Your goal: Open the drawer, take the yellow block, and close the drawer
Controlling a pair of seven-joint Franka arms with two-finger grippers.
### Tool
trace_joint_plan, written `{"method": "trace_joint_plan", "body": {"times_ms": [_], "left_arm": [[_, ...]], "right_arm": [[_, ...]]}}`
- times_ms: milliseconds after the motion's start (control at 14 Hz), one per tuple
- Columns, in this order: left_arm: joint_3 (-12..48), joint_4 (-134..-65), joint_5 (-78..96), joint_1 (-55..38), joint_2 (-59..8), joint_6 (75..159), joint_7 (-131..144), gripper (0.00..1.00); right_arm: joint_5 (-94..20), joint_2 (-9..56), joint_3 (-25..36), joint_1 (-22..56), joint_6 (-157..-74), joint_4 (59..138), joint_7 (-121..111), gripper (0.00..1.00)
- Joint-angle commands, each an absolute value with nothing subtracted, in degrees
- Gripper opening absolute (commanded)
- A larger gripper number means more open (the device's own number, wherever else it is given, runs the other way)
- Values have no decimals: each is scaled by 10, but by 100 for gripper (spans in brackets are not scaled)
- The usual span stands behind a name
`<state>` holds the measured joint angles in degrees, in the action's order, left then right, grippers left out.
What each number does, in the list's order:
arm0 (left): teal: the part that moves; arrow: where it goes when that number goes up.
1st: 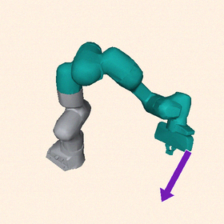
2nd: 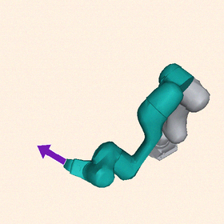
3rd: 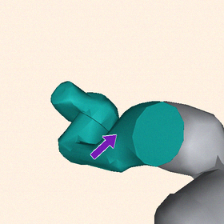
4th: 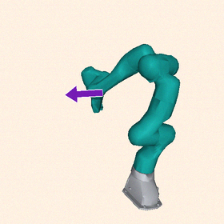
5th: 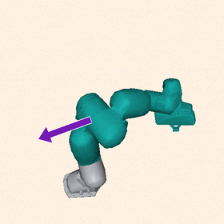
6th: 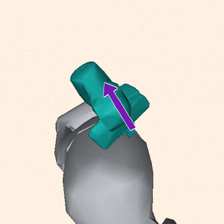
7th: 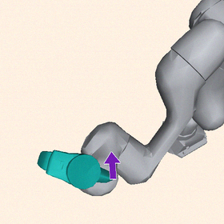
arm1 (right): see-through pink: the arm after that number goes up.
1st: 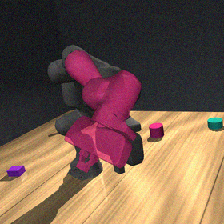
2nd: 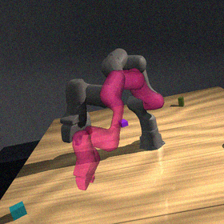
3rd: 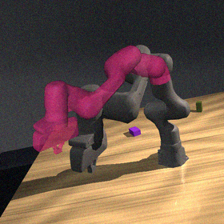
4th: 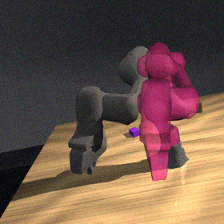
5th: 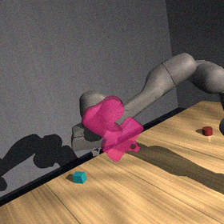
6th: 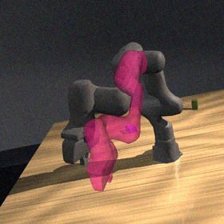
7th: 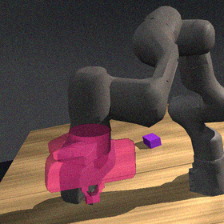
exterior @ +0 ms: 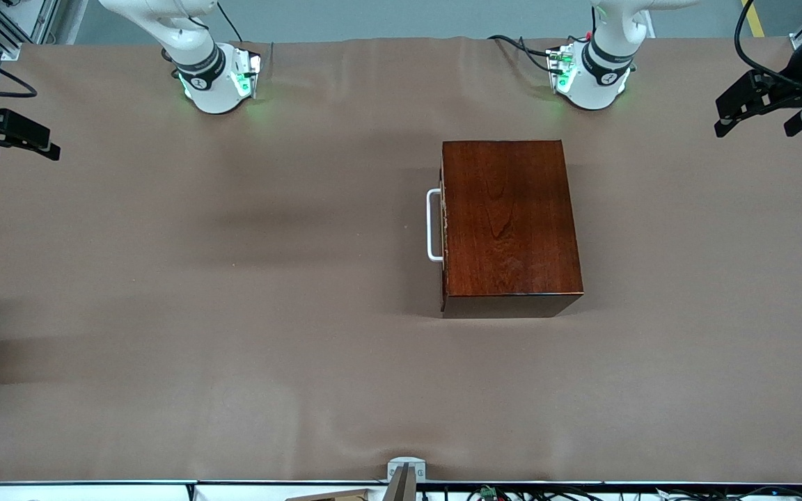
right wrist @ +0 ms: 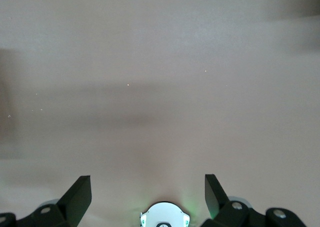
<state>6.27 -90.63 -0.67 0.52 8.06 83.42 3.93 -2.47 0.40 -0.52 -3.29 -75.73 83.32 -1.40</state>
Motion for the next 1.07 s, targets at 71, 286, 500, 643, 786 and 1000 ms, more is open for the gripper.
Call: {"method": "trace_joint_plan", "body": {"times_ms": [71,286,500,643,786,1000], "left_arm": [[66,-888,-4,5,72,818,40,100],[66,-888,-4,5,69,818,40,100],[67,-886,-4,2,69,818,40,100],[80,-886,-4,1,66,818,41,100],[96,-886,-1,1,57,818,42,100],[153,-886,-4,-2,35,823,101,100]], "right_arm": [[-20,2,-15,-46,-755,835,-18,100],[-20,2,-15,-47,-754,835,-18,100],[-21,2,-15,-46,-754,835,-18,100],[-20,2,-15,-47,-754,835,-18,100],[-20,2,-15,-46,-754,835,-18,100],[-21,2,-15,-47,-754,835,-18,100]]}}
